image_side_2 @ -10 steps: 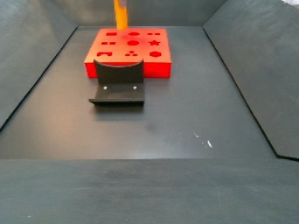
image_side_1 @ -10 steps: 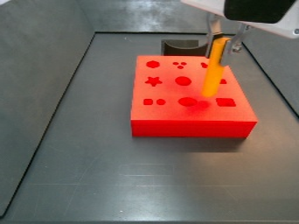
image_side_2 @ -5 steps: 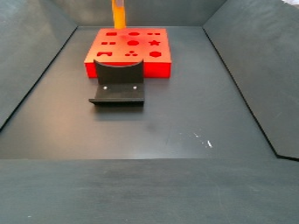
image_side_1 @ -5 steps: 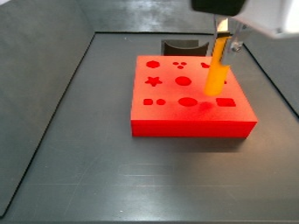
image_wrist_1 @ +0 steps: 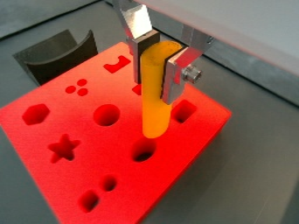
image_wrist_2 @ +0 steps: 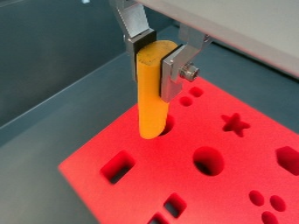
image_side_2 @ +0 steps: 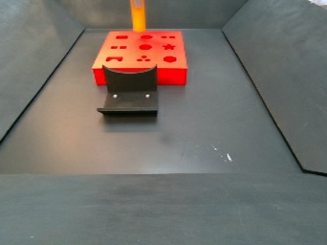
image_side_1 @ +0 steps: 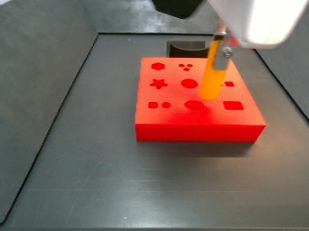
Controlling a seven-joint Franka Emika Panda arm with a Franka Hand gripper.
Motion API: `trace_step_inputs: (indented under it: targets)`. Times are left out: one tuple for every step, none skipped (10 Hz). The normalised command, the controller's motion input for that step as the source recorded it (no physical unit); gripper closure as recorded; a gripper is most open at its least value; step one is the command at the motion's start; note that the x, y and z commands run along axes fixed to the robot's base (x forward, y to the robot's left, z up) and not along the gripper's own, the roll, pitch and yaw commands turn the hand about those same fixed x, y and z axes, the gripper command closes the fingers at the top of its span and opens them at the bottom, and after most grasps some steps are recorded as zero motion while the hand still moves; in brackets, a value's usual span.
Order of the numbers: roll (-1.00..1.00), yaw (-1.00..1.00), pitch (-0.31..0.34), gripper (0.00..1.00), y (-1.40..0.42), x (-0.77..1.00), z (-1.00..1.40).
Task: Insert the oval object.
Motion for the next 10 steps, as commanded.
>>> trace_step_inputs:
  targets:
    - [0.01,-0.51,0.027,1.0,-0.06,-0.27,-0.02]
    - [0.01,-0.32,0.0,1.0,-0.04,-0.04,-0.06]
    - [0.01,-0.21,0.0,1.0,-0.05,0.0,-0.1]
    - [0.03,-0.11,0.0,1.0,-0.01,0.04,-0.18]
    - [0.04,-0.1,0.0,1.0,0.0,0.0,-0.25]
    - [0.0,-0.16,0.0,1.0,0.0,-0.04,-0.25]
    - [0.0,-0.16,0.0,1.0,0.0,-0.06,-0.28]
    - [0.0,-0.15,0.0,1.0,0.0,-0.06,-0.27]
    - [0.0,-0.13,0.0,1.0,0.0,0.0,-0.25]
    - [0.0,-0.03,0.0,1.0,0.0,0.05,-0.28]
